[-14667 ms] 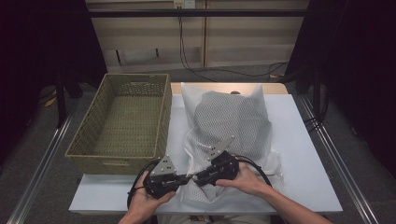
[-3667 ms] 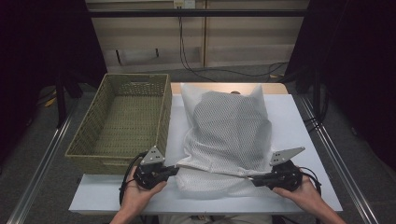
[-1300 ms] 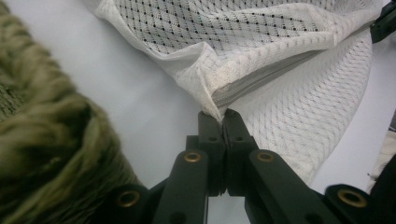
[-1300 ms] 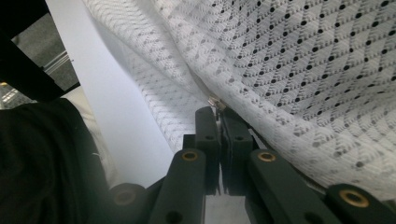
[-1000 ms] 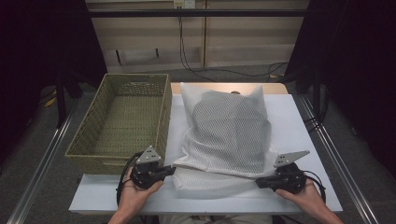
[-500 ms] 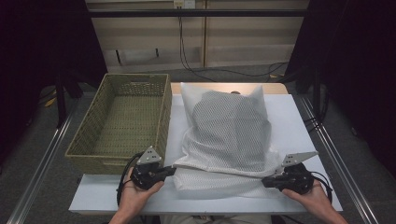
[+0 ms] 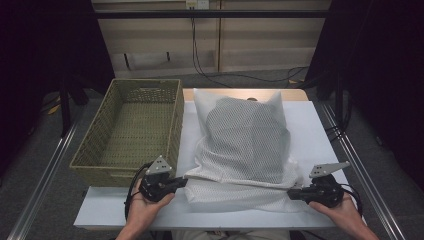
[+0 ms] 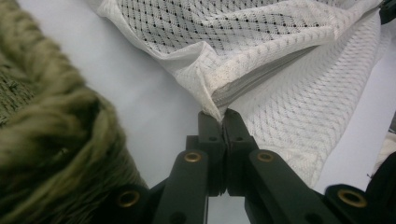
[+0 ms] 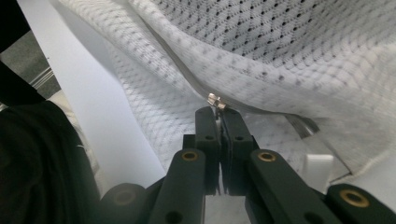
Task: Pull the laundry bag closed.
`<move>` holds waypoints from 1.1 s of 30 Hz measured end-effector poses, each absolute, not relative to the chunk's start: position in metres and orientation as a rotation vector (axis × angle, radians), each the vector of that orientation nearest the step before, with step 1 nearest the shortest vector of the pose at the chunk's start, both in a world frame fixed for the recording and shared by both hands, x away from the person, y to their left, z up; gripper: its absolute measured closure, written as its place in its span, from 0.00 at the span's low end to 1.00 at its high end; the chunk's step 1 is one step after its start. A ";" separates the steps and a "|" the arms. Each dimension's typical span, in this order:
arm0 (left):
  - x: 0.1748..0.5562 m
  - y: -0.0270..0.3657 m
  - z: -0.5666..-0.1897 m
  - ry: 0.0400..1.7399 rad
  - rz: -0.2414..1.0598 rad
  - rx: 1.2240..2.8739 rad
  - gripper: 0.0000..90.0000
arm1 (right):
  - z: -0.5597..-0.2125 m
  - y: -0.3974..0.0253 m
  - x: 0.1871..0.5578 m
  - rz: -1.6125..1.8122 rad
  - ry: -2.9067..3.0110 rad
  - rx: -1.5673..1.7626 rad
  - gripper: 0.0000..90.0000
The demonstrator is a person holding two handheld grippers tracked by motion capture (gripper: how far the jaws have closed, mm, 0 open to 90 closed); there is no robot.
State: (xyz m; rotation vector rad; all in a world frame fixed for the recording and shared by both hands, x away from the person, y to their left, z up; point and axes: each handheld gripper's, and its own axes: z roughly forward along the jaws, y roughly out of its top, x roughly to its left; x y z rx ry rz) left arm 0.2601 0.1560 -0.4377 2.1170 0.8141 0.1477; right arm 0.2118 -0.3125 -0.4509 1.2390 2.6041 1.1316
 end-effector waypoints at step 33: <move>0.261 0.154 -0.436 0.843 0.169 2.133 0.99 | -0.456 -0.335 0.212 1.083 2.577 1.315 0.97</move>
